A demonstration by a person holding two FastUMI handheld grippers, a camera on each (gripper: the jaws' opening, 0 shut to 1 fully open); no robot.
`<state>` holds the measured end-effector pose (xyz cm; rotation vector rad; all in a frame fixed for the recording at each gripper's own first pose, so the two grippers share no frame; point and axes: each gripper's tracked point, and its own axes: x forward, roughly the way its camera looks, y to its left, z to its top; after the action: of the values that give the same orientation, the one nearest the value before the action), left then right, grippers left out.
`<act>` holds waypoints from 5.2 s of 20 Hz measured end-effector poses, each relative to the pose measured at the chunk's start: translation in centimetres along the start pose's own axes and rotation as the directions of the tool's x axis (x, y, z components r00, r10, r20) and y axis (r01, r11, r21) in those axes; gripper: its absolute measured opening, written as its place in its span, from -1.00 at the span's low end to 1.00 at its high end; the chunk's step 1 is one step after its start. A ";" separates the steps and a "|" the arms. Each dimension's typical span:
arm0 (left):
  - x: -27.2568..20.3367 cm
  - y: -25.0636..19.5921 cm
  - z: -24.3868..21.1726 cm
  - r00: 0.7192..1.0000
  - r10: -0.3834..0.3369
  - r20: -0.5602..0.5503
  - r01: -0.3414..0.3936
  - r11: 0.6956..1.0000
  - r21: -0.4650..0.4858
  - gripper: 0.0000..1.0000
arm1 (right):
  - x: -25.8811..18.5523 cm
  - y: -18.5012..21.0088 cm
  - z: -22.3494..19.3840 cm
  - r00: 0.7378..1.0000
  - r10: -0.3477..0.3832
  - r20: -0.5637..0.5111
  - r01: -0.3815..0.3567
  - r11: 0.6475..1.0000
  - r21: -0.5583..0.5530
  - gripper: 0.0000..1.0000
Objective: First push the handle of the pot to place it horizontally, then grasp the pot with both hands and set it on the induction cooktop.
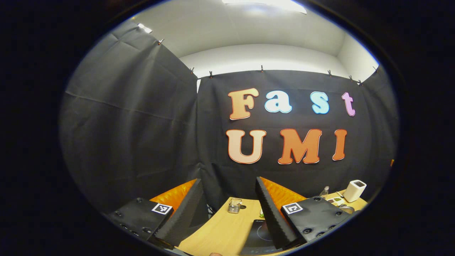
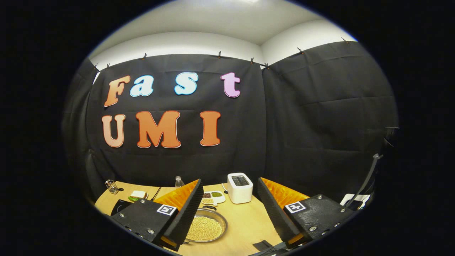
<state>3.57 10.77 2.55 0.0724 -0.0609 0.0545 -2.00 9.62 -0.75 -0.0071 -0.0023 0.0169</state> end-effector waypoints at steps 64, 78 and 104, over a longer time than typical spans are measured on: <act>0.5 8.0 -2.7 0.995 0.091 -0.040 -0.090 0.996 0.009 0.94 | -0.1 15.2 -37.0 0.679 0.037 -0.734 -0.232 0.958 -0.167 -1.00; 0.3 11.2 -2.9 0.989 0.142 -0.050 -0.141 0.990 0.023 0.94 | 0.8 21.6 -37.2 0.662 0.119 -0.740 -0.304 0.945 -0.120 -1.00; 1.5 14.4 -5.2 0.982 0.173 -0.076 -0.172 0.985 0.027 0.94 | 4.7 27.9 -37.7 0.658 0.165 -0.734 -0.324 0.943 -0.079 -1.00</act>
<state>4.59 25.57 -1.55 0.0848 0.0119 0.2312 2.32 37.29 -38.59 -0.2243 0.8041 0.2918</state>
